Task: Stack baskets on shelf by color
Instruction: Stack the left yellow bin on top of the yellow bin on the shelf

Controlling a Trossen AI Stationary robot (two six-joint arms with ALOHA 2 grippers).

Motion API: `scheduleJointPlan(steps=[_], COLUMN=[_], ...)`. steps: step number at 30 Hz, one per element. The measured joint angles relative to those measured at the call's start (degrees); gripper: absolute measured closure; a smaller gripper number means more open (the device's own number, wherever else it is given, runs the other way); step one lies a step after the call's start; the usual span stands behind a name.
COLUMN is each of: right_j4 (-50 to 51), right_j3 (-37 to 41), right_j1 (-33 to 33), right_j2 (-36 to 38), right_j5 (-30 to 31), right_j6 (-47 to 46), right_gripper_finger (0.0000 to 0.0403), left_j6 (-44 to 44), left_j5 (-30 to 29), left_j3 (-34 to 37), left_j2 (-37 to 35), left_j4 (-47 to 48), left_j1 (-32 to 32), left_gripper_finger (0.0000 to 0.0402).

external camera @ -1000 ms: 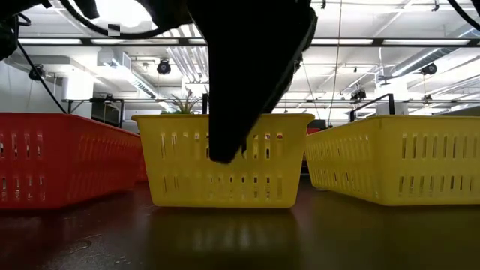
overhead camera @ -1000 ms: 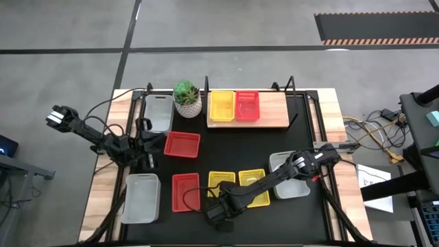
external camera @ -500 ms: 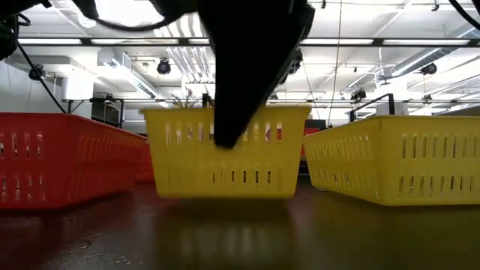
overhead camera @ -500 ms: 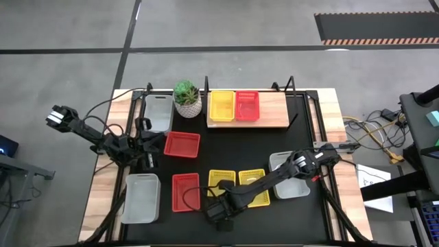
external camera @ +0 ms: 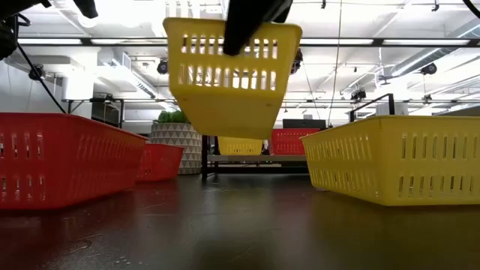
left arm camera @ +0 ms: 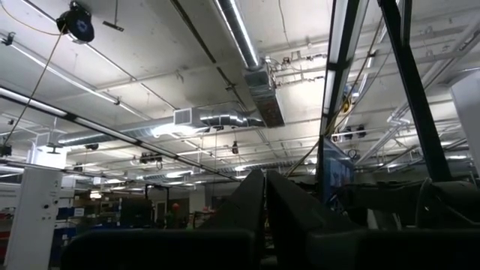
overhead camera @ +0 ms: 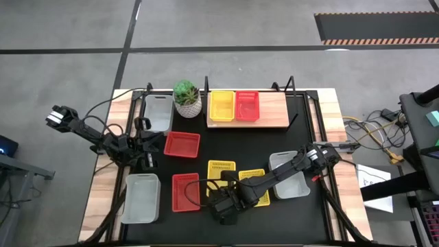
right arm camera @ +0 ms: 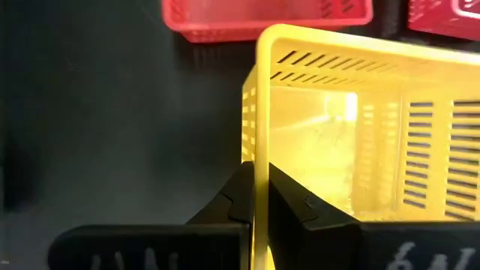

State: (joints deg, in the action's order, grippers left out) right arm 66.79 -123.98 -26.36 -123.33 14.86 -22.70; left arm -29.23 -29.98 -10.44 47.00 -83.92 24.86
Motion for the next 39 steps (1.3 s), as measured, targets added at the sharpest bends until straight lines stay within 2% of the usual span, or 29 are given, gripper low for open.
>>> scheduleJointPlan(steps=[8,17,26,34,39], right_j4=[7.4,11.5,12.7,13.4,13.1], right_j3=[0.0,0.0,0.0,0.0,0.0], right_j1=[0.2,2.2,9.4,17.6,23.1], right_j2=[1.1,5.7,10.4,11.6,11.5], right_j5=[3.9,7.7,8.9,8.7,6.3], right_j6=[0.9,1.0,8.6,17.3,22.5], right_gripper_finger=[0.0391,0.0391,0.0391,0.0391,0.0391], left_j6=[0.0,-2.8,-9.1,-11.9,-13.7], left_j5=[0.0,-0.1,-0.5,-0.5,-1.5], left_j3=[0.0,0.0,0.0,0.0,0.0], left_j2=[-0.1,-0.6,0.1,-2.2,-2.5], left_j4=[0.4,0.4,0.5,0.4,0.5], left_j1=[0.0,0.0,0.0,0.0,0.0], left_gripper_finger=[0.04,0.04,0.04,0.04,0.04])
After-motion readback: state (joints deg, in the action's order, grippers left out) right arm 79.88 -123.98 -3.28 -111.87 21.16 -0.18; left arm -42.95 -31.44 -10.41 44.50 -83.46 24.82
